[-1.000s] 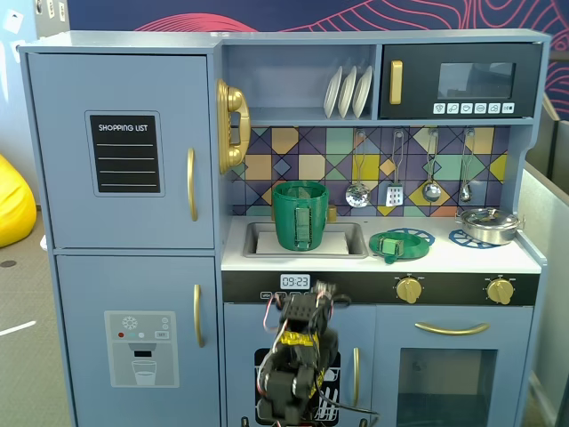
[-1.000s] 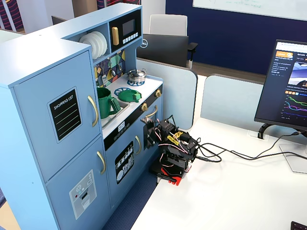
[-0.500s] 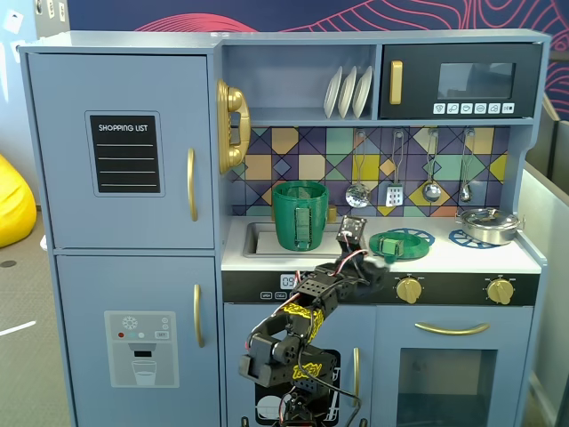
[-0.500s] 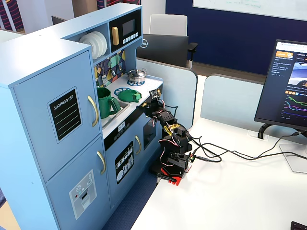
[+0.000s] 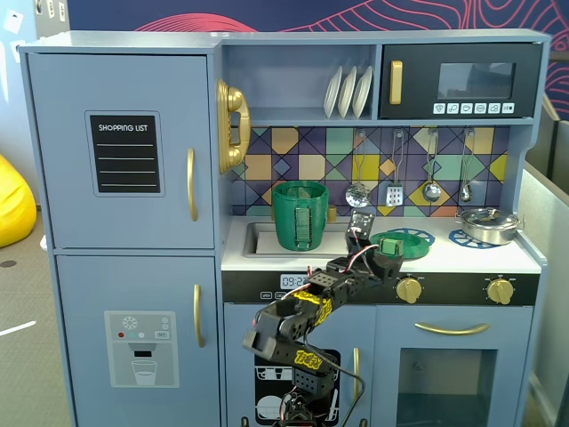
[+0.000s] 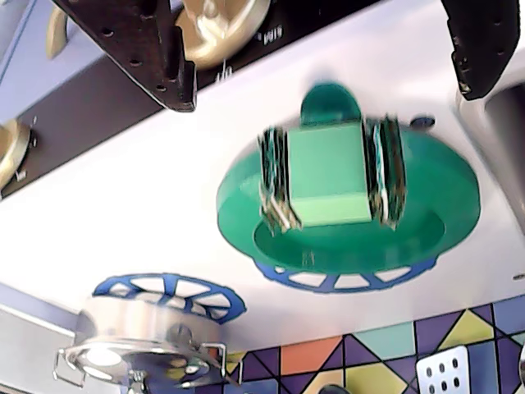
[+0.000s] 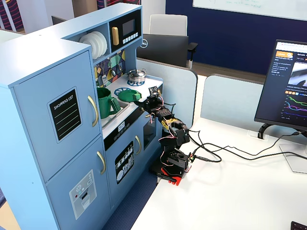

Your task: Pick up the lid from the counter and put it on the green recipient

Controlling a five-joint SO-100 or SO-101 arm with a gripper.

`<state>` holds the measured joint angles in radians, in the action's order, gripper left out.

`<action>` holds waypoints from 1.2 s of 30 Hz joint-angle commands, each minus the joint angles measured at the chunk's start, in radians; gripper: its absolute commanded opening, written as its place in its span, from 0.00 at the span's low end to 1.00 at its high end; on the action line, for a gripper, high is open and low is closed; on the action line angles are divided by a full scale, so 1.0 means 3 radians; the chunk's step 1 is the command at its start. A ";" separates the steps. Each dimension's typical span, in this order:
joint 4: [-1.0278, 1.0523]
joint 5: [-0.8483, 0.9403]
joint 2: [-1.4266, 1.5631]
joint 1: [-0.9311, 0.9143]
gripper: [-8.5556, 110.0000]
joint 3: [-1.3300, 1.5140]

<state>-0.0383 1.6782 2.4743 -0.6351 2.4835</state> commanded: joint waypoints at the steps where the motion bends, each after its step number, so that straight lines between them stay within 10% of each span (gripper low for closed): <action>1: -0.0153 0.0020 -0.0251 0.0061 0.36 -0.0470; 23: -0.0363 0.0026 -0.1319 0.0225 0.31 -0.1253; 36: -0.0593 -0.0046 -0.1406 0.0276 0.07 -0.1258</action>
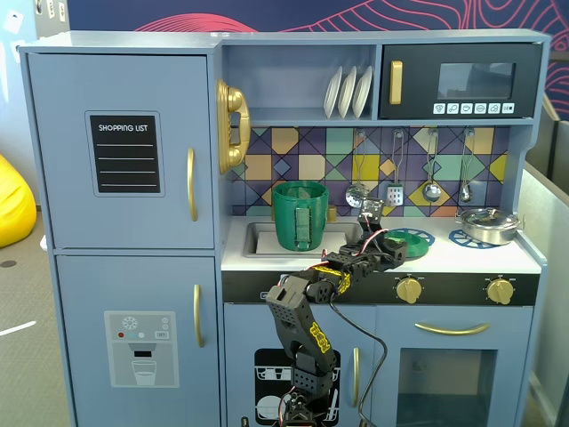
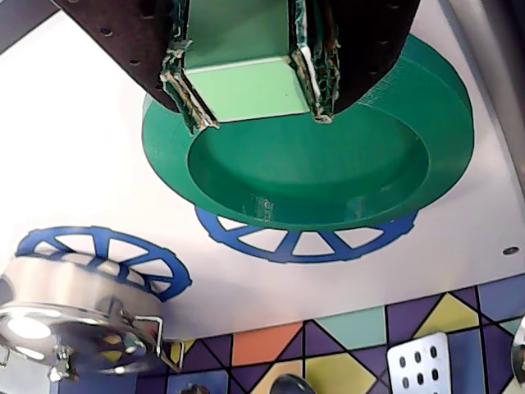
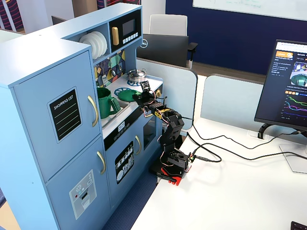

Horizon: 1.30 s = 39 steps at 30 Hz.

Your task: Pick up the lid from the counter and put it on the green recipient

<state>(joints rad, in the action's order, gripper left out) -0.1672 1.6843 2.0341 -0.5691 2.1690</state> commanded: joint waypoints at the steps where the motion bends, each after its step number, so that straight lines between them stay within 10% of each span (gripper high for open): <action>1: -0.0174 -0.0066 0.0061 0.0061 0.07 -0.0240; 39: 0.1871 -0.0051 0.0557 0.1585 0.07 -0.2301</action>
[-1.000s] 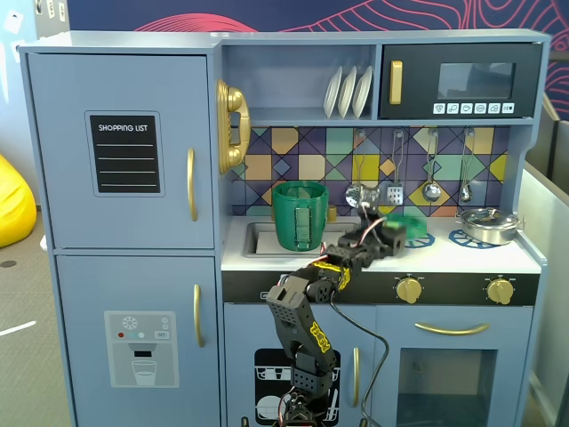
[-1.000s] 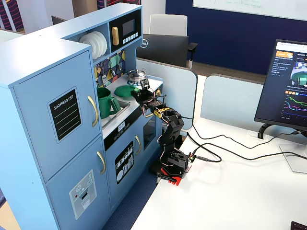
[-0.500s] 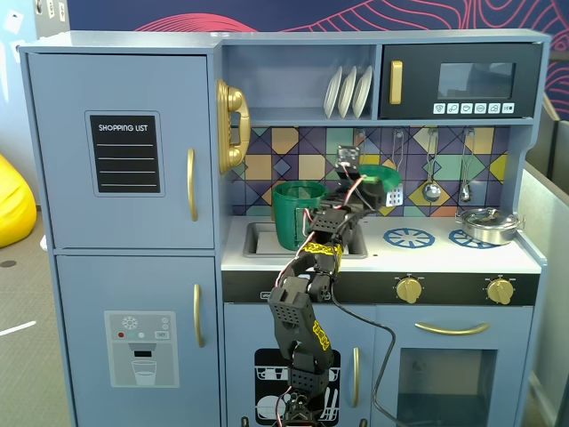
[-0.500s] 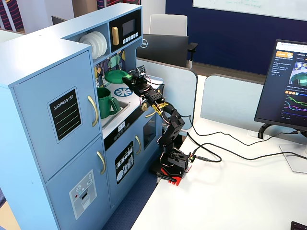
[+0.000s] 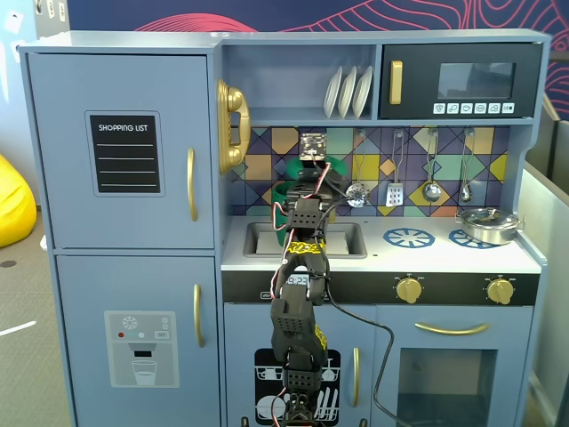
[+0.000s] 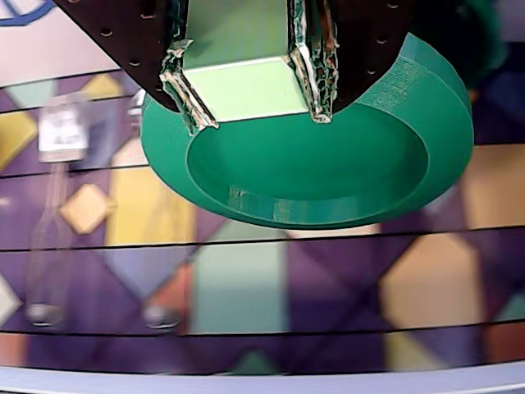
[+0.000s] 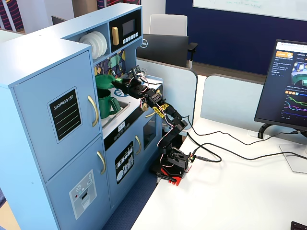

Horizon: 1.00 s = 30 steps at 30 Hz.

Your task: Pick up the lid from the counter and put it on the green recipient

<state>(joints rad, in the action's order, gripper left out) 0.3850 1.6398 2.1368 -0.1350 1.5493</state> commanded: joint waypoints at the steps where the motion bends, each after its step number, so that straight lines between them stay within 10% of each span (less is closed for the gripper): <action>1: 0.0046 0.0118 0.0215 0.0164 0.07 -0.0220; 30: -0.0092 0.0286 -0.0199 0.0291 0.07 0.0046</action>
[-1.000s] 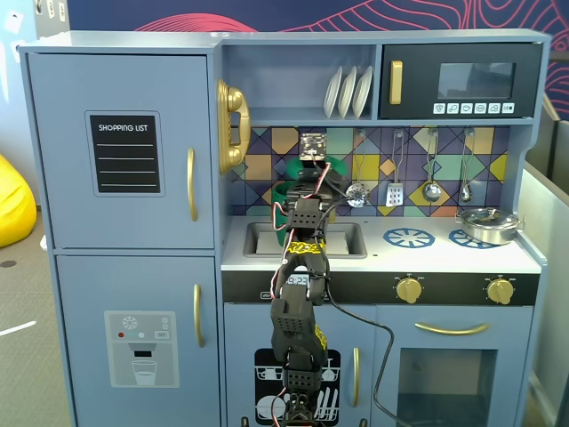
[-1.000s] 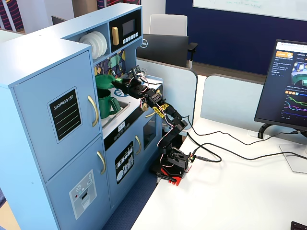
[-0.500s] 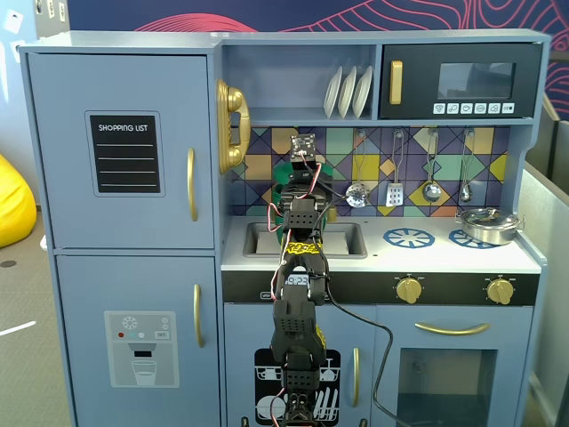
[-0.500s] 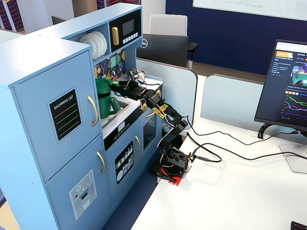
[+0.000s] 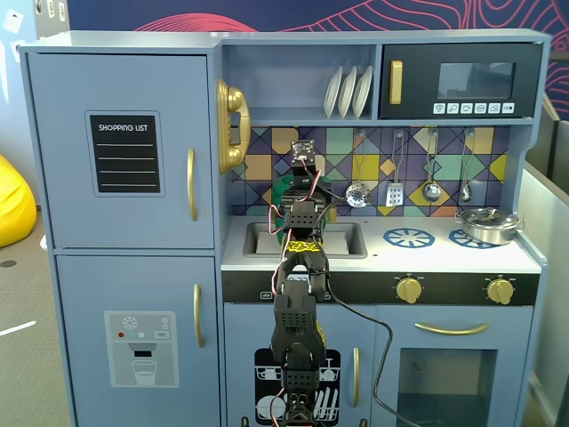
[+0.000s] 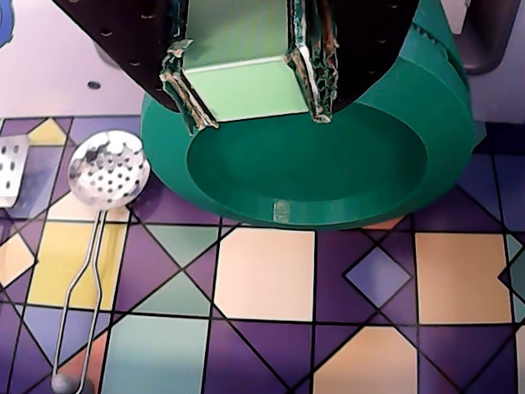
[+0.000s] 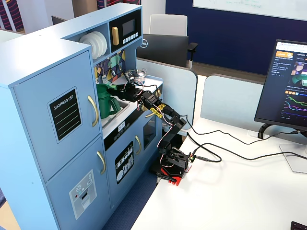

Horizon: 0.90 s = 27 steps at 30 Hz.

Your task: Pick up the lid from the counter and put it on the green recipient

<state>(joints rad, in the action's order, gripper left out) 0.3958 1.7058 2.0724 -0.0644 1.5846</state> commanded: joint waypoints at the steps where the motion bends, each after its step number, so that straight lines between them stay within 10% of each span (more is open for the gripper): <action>1: -0.0133 0.0066 0.0015 0.0056 0.07 -0.0061; 8: -0.0133 0.0107 -0.0005 0.0082 0.07 -0.0026; 17: -0.0169 0.0041 0.0051 0.0000 0.39 -0.0174; 27: 0.1130 0.0041 0.1043 -0.0056 0.38 -0.0102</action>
<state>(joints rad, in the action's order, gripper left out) 0.5737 1.7319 2.1859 -0.0629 1.5232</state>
